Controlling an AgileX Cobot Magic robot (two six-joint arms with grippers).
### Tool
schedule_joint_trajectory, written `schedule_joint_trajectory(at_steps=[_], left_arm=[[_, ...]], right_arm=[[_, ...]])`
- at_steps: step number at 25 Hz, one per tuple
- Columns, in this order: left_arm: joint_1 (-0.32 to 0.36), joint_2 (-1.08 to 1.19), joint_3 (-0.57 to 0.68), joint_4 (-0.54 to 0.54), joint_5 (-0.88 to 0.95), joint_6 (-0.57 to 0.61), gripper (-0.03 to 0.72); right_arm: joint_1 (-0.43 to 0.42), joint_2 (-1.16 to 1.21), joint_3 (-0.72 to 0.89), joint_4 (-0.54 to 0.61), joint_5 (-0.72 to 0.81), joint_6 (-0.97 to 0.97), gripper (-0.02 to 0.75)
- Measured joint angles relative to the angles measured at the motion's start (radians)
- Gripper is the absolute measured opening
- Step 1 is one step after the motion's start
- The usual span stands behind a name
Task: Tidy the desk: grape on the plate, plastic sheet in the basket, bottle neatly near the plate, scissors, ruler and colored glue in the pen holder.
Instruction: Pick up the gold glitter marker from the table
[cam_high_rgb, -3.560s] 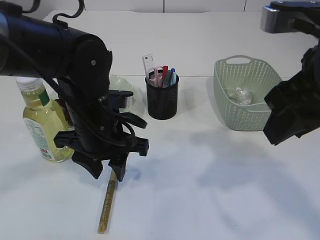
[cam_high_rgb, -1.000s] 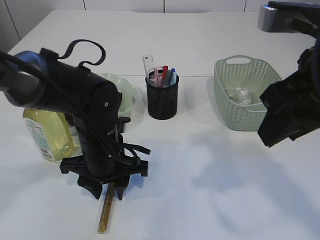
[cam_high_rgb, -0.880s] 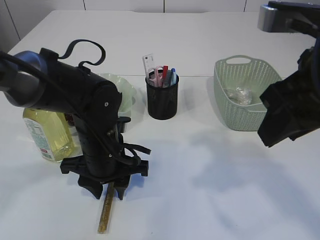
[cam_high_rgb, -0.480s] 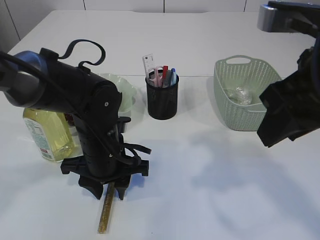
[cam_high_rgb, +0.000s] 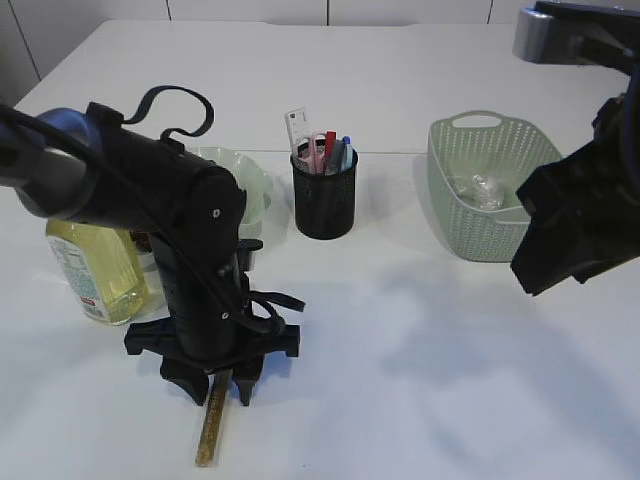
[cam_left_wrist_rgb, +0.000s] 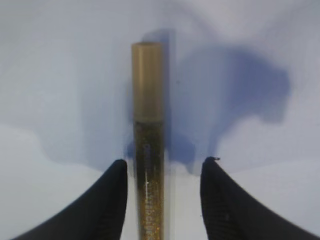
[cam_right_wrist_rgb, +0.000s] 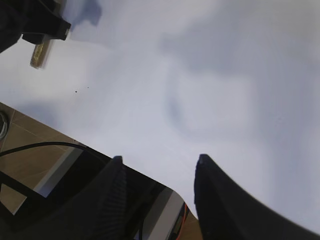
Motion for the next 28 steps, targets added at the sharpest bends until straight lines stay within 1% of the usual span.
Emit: schedule_joint_trajectory(at_steps=[18,20,25,28], left_arm=[[0.0,0.016,0.0,-0.017,-0.012,0.0,0.347],[0.0,0.017,0.0,-0.01,-0.012,0.0,0.323],[0.0,0.019,0.0,-0.002,-0.012,0.0,0.209],[0.0,0.019,0.0,-0.002,-0.012,0.0,0.188]], right_arm=[[0.0,0.0,0.0,0.0,0.0,0.002,0.365],[0.0,0.0,0.0,0.0,0.0,0.002,0.365],[0.0,0.0,0.0,0.0,0.0,0.002,0.365],[0.0,0.0,0.0,0.0,0.0,0.002,0.365]])
